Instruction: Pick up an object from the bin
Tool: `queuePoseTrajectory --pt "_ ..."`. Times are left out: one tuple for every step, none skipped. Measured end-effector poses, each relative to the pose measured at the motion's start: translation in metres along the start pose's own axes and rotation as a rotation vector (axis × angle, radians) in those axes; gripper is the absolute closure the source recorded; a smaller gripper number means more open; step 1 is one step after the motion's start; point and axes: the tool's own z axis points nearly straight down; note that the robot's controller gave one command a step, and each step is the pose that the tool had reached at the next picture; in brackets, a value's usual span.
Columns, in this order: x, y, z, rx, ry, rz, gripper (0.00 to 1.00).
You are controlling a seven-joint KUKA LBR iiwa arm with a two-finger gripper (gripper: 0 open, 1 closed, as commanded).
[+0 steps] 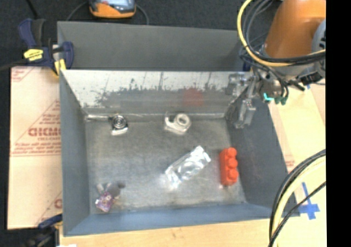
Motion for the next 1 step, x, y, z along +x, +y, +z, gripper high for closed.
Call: queuePoseTrajectory --pt "0.0729 0.0377 0.0539 -0.002 0.000 -0.253 0.00"
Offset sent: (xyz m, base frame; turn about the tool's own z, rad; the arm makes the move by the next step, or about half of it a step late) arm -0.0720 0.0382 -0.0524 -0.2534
